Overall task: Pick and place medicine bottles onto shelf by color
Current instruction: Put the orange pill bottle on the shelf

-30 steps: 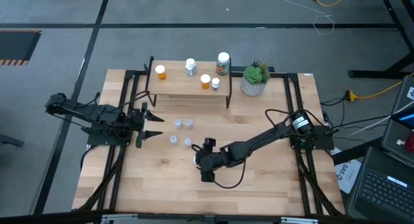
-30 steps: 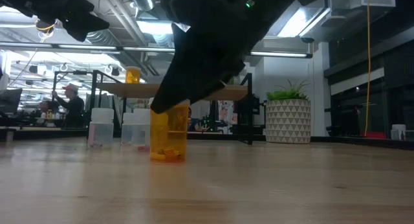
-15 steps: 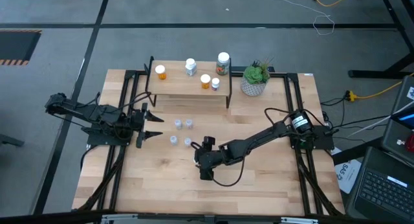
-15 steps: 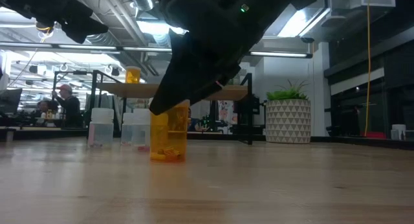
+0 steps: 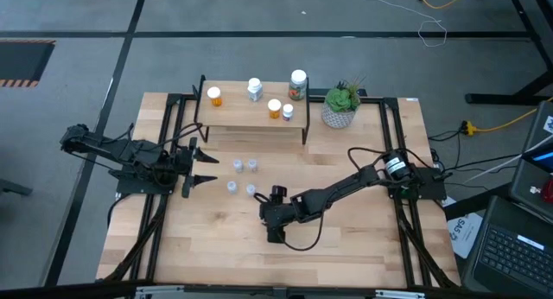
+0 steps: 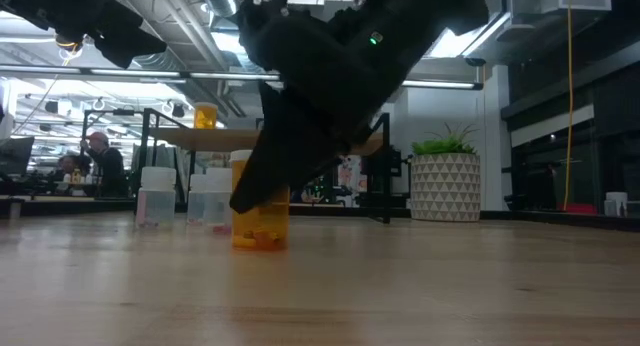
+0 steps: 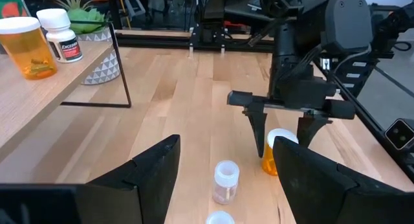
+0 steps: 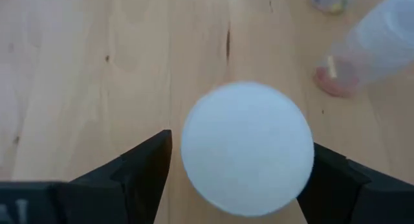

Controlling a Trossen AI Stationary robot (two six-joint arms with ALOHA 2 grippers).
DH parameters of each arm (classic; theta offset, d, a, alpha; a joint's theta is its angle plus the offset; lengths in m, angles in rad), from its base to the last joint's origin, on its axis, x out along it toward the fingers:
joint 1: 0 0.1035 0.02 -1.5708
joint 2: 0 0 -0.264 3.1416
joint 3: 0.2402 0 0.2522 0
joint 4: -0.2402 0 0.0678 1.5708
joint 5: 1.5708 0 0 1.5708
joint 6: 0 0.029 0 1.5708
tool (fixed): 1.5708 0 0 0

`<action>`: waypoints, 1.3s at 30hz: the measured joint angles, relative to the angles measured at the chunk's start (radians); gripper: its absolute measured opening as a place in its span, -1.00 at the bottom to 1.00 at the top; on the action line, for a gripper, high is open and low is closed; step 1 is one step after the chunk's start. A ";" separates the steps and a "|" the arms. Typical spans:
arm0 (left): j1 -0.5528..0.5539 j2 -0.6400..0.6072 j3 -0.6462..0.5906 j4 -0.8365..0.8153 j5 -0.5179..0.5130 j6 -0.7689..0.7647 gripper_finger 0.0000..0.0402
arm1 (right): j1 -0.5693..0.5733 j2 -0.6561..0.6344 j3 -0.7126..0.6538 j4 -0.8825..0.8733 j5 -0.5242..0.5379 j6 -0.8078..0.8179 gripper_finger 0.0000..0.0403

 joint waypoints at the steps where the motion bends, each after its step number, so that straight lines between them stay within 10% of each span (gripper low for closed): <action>1: 0.000 0.000 0.000 0.001 0.000 0.000 0.21 | 0.000 0.000 0.000 0.007 0.000 0.000 0.40; 26: 0.000 0.000 0.000 -0.002 0.000 -0.002 0.21 | 0.000 -0.001 0.000 0.056 0.015 0.003 0.38; 39: 0.000 0.000 0.000 -0.002 0.000 -0.001 0.21 | -0.002 -0.001 0.000 0.052 0.018 0.030 -0.01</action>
